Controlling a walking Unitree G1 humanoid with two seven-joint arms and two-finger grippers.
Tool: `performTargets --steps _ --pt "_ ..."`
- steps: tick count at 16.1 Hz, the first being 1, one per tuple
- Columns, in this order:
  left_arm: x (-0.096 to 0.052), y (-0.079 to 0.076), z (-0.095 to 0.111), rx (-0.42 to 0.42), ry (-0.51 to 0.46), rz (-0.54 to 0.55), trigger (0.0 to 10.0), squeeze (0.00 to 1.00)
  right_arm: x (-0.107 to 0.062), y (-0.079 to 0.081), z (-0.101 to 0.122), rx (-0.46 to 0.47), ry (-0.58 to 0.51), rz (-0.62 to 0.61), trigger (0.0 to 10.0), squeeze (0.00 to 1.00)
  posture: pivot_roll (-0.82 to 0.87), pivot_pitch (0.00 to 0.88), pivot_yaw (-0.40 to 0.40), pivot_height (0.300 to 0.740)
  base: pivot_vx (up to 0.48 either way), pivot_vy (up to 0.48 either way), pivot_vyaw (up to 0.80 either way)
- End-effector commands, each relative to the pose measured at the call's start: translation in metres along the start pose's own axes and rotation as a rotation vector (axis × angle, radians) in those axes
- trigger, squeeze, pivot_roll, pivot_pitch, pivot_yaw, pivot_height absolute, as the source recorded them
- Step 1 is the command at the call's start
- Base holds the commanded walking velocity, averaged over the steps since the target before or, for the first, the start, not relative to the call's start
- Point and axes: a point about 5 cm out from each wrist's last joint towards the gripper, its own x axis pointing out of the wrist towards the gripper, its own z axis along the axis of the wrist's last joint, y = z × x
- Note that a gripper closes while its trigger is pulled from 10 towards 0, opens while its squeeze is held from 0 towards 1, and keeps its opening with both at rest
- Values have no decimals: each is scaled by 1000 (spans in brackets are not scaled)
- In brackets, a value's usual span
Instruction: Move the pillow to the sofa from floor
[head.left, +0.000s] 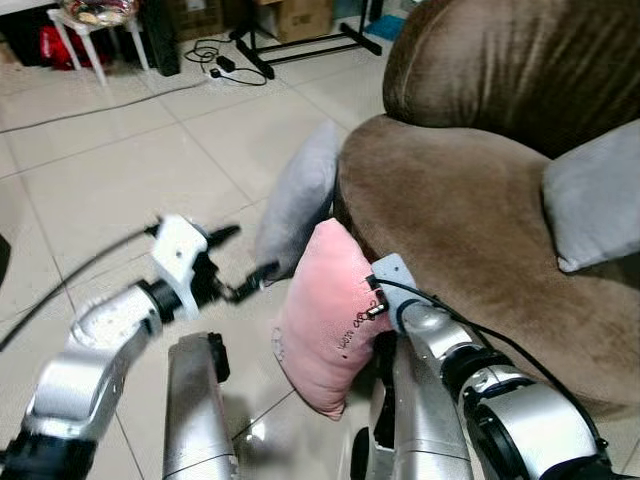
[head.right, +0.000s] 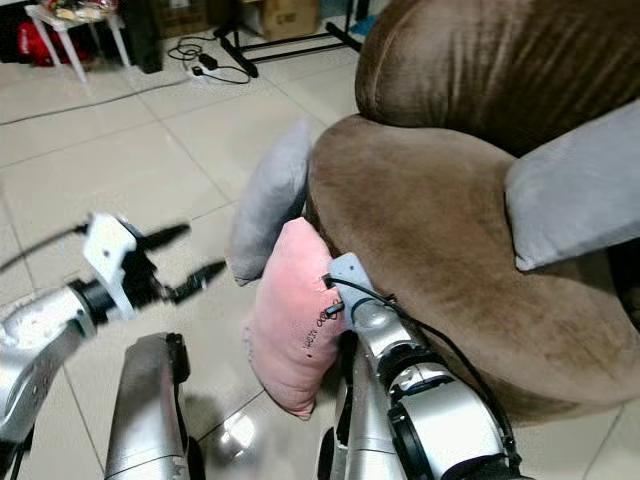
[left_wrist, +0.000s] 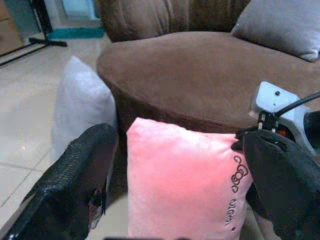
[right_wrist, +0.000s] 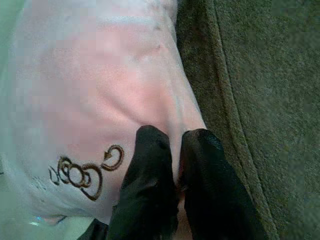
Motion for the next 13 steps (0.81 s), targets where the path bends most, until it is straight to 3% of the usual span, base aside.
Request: performTargets --steps 1,8,12,13 --pt "-3 -3 9 -2 -4 7 10000 0 0 0 2 0 -8 7 0 0 130 0 -79 440 0 0 0" --pt "-35 -13 -3 -39 126 48 10000 0 0 15 -2 -59 4 132 0 0 140 0 -85 440 0 0 0" --pt "-39 -11 -8 -59 135 81 10000 0 0 14 6 -6 -47 161 0 0 141 0 -85 440 0 0 0" --pt "-40 -9 -12 -65 139 89 10000 0 0 10 4 -42 -41 124 4784 0 139 0 -84 440 0 0 0"
